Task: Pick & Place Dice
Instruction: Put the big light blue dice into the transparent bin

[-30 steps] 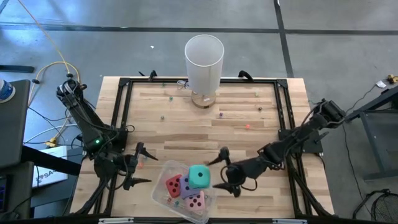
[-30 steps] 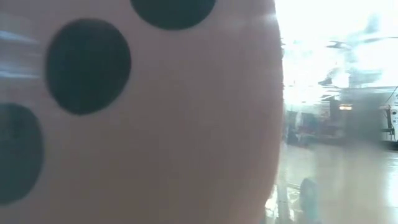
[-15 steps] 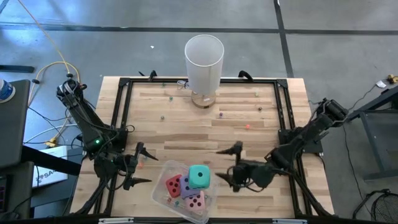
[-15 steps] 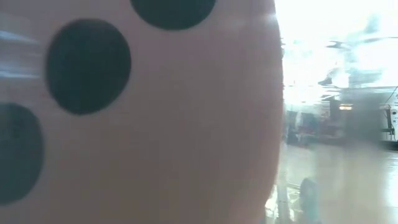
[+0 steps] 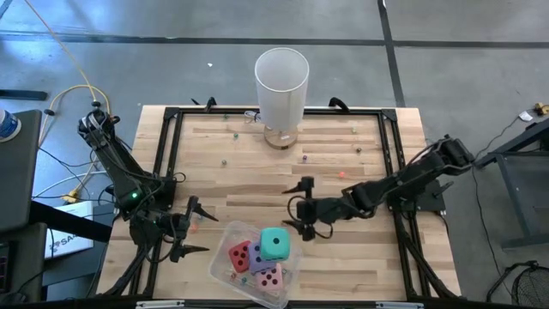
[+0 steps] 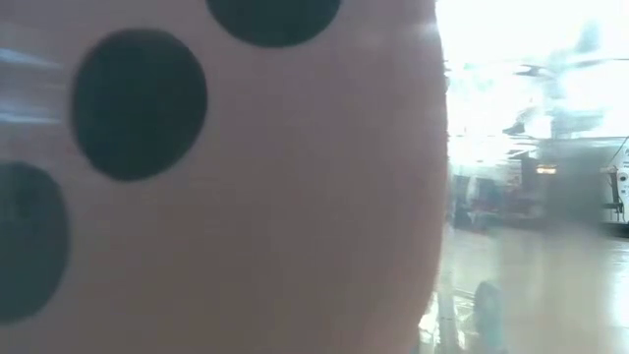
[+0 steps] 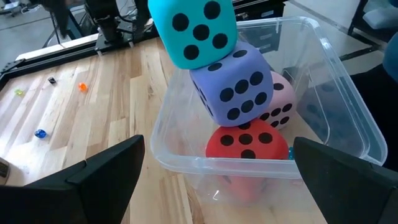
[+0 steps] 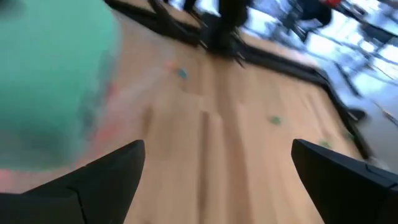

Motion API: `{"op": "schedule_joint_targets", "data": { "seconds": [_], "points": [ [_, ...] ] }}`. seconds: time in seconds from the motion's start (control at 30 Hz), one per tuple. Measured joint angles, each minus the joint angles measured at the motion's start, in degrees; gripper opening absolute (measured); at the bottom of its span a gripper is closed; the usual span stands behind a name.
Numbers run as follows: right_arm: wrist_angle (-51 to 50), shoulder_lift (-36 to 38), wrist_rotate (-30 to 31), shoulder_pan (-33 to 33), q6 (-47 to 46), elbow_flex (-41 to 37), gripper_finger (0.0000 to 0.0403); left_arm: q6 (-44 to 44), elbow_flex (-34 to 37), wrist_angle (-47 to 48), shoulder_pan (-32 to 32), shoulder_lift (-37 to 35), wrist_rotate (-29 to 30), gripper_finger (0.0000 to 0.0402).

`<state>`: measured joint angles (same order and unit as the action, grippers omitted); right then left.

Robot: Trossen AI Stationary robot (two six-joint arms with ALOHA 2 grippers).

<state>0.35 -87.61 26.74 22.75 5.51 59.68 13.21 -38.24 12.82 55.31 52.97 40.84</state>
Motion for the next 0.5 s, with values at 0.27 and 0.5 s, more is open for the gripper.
{"op": "schedule_joint_targets", "data": {
  "seconds": [0.27,0.5],
  "points": [
    [7.60,-0.11,-9.31,1.73,5.31,0.04,0.0396,0.61,0.02,0.00,-0.01,0.00,-0.02,0.0400],
    [9.80,-0.11,-13.31,3.91,5.37,0.04,0.0396,0.66,0.00,0.00,0.00,0.00,-0.02,0.0400]
  ]
}}
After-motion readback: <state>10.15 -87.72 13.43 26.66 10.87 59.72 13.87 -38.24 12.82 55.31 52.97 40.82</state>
